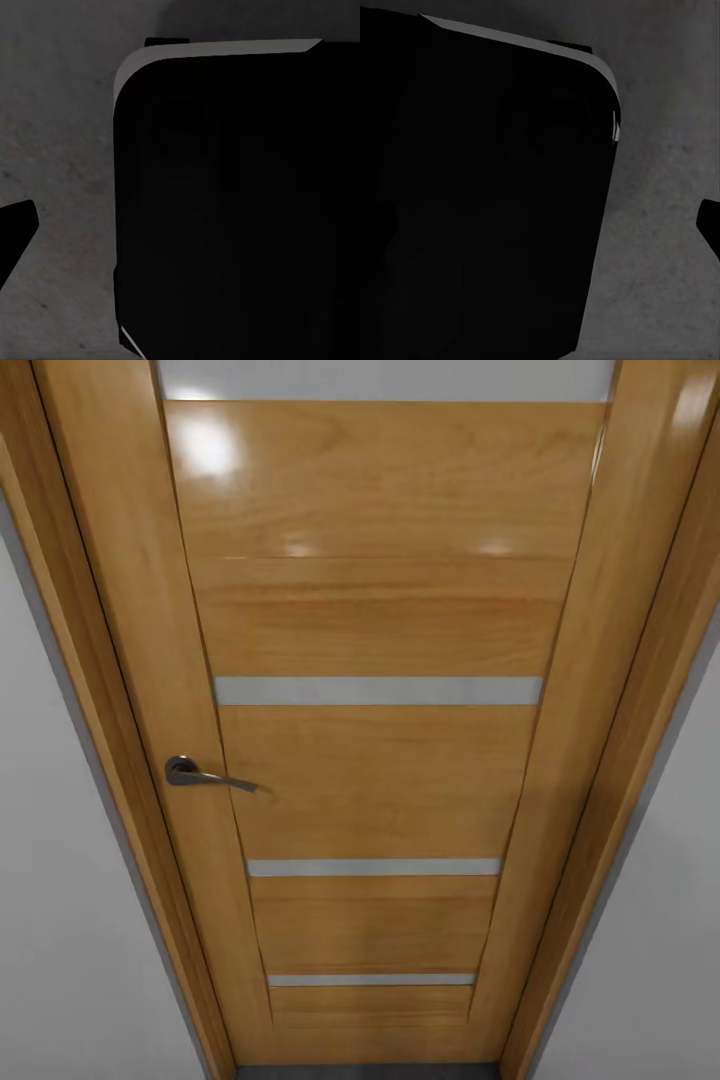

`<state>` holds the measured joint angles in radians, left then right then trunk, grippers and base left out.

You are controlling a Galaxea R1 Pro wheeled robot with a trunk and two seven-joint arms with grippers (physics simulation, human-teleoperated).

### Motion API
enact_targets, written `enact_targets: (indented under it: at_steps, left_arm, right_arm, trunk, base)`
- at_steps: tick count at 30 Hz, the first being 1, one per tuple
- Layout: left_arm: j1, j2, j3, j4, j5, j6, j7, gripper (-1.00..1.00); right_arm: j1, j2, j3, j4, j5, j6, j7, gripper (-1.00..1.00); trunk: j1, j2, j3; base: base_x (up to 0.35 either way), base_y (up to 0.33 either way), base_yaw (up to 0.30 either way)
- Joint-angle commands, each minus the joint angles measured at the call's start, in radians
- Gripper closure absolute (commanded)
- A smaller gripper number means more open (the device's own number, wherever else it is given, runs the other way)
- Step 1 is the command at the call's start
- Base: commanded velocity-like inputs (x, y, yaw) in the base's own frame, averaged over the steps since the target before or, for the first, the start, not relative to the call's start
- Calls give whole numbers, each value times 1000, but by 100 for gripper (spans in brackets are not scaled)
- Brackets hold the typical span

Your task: Move the two storage containers from the living room to the garage. In the garage, place one container on the floor and stack the other container on top of it (either order is fine).

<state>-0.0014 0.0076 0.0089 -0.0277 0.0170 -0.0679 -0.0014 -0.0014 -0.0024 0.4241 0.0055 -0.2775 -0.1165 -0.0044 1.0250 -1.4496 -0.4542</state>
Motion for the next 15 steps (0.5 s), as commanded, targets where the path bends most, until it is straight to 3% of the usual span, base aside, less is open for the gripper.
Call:
enact_targets:
  at_steps: [1, 15]
  left_arm:
    - [0, 0, 0, 0, 2, -3, 0, -100]
    - [0, 0, 1, 0, 1, -3, 0, -100]
  right_arm:
    - [0, 0, 9, 1, -10, -4, 0, -100]
    - [0, 5, 12, 1, -1, 1, -2, -100]
  trunk:
    - [0, 0, -1]
    - [0, 0, -1]
  base:
    - [0, 0, 0]
    - [0, 0, 0]
